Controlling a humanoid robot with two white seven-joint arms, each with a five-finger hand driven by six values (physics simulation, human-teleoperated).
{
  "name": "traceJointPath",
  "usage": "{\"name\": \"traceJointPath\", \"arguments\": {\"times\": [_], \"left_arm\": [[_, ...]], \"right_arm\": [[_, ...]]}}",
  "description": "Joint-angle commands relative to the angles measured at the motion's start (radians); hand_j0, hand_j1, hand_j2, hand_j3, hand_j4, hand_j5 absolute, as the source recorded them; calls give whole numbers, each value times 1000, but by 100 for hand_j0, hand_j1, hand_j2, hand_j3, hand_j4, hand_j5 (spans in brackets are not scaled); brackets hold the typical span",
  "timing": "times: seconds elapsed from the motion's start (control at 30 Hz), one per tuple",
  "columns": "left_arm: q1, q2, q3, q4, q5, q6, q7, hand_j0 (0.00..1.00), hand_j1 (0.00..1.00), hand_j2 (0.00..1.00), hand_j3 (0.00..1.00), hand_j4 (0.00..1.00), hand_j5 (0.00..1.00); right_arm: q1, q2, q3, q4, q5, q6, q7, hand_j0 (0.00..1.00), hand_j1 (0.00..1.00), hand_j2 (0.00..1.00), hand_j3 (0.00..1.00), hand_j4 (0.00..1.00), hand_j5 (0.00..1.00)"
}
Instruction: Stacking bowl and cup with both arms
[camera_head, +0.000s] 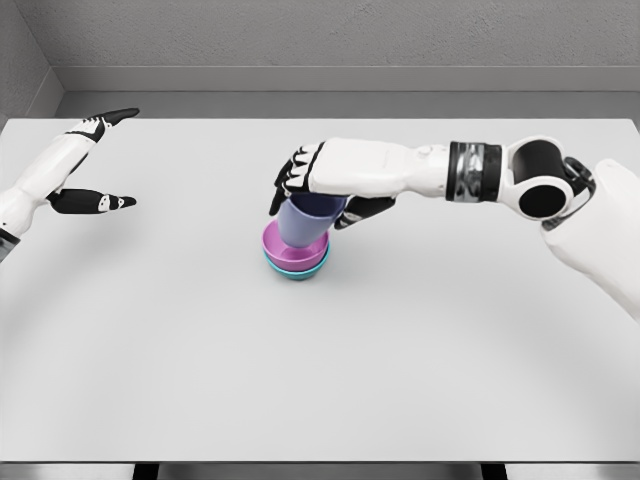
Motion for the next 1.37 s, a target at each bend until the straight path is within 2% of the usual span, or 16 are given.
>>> {"name": "traceJointPath", "arguments": {"times": [0.0,0.23,0.3,0.33,0.37,0.7,0.87,1.0,1.13,1.33], "left_arm": [[0,1,0,0,7,1,1,100,100,100,100,100,100],[0,1,0,0,7,1,1,100,100,100,100,100,100],[0,1,0,0,7,1,0,100,100,100,100,100,100],[0,1,0,0,7,1,1,100,100,100,100,100,100],[0,1,0,0,7,1,1,100,100,100,100,100,100],[2,1,0,-2,7,1,1,100,100,100,100,100,100],[2,1,0,-2,7,1,1,100,100,100,100,100,100],[6,1,2,0,8,1,0,100,100,100,100,100,100],[26,1,29,0,8,1,0,100,100,100,100,100,100],[26,-1,31,0,8,1,0,100,100,100,100,100,100]], "right_arm": [[0,4,2,12,-4,2,-1,70,70,70,70,70,70],[0,8,11,20,-4,2,-1,74,74,74,74,74,74],[0,8,11,20,-4,2,-2,86,86,86,86,86,86],[0,8,11,20,-4,2,-2,97,97,97,97,97,97],[0,8,11,20,-5,2,-1,100,100,100,100,100,100],[0,-4,5,19,-11,-1,-1,100,100,100,100,100,100],[-3,-67,-8,19,-18,-39,1,100,100,100,100,100,100],[29,-203,-105,26,-21,-39,1,100,100,100,100,100,100],[77,-323,-194,150,-64,-39,1,100,100,100,100,100,100],[75,-328,-196,166,-71,-39,-1,100,100,100,100,100,100]]}}
